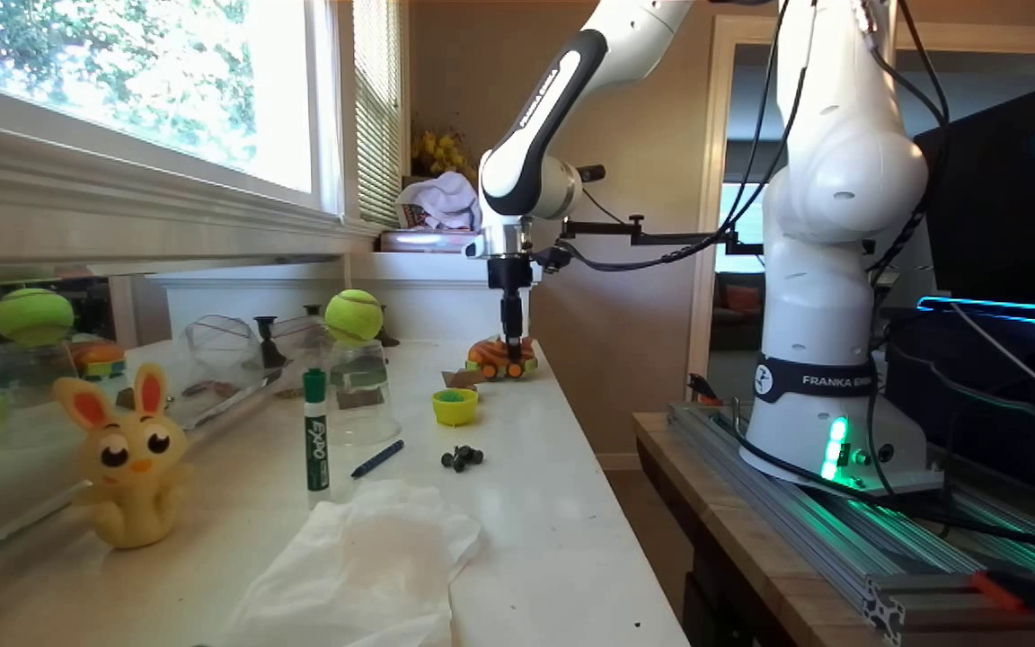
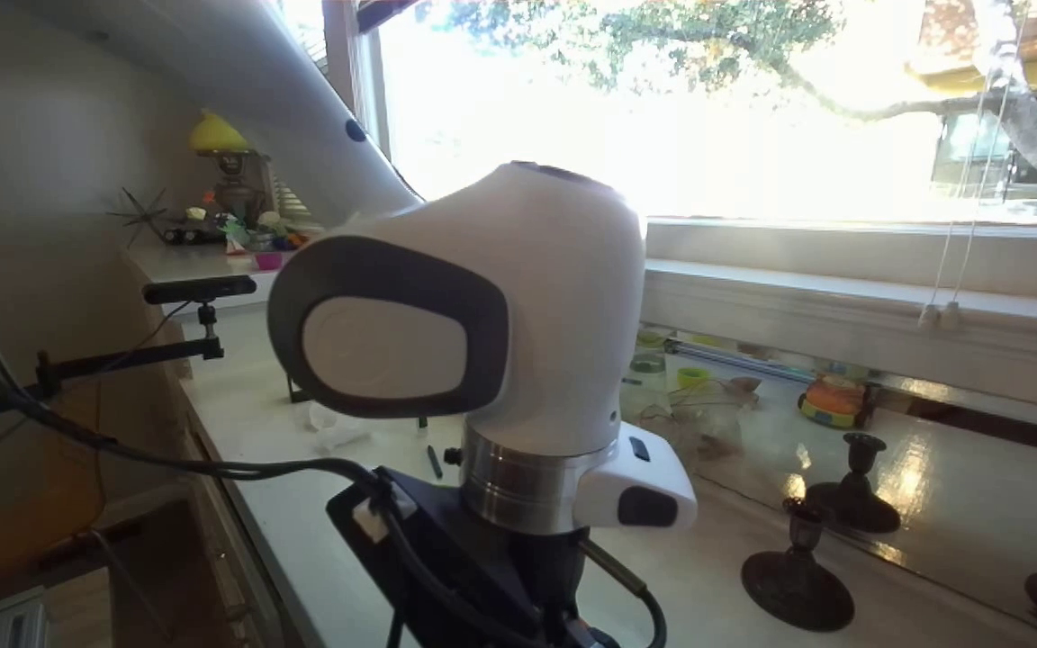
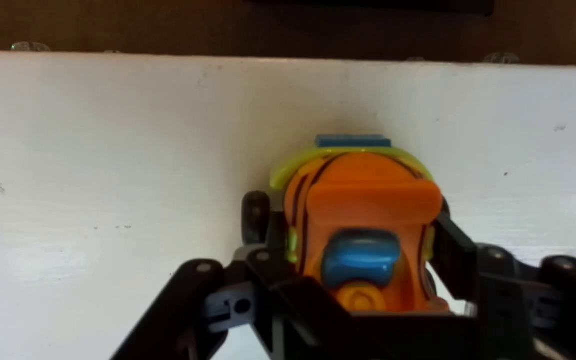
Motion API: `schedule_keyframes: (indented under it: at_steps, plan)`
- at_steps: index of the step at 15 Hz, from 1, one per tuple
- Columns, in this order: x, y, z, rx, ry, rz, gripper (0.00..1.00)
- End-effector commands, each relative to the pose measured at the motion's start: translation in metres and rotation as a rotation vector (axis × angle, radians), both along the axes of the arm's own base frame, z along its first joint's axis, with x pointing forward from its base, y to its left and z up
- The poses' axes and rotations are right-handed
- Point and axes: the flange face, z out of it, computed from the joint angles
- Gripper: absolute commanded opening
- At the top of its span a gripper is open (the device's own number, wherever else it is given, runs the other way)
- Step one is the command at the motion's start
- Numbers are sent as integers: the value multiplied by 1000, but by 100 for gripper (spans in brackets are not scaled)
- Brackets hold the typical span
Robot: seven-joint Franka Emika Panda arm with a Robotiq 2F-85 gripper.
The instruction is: Rotate the orange toy car 180 degrees
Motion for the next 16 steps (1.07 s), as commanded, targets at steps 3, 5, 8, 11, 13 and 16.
schedule_keyframes:
  at_steps: [3, 5, 8, 11, 13, 16]
  plan:
    - [5, -5, -2, 7, 1, -32, 45]
    - [5, -5, -2, 5, 1, -32, 45]
    - [5, -5, -1, 7, -2, -30, 45]
    - [-2, -2, 11, 17, -28, 51, 45]
    - [-11, 0, 21, 1, -41, 142, 45]
    - [-19, 0, 28, -6, -39, 266, 45]
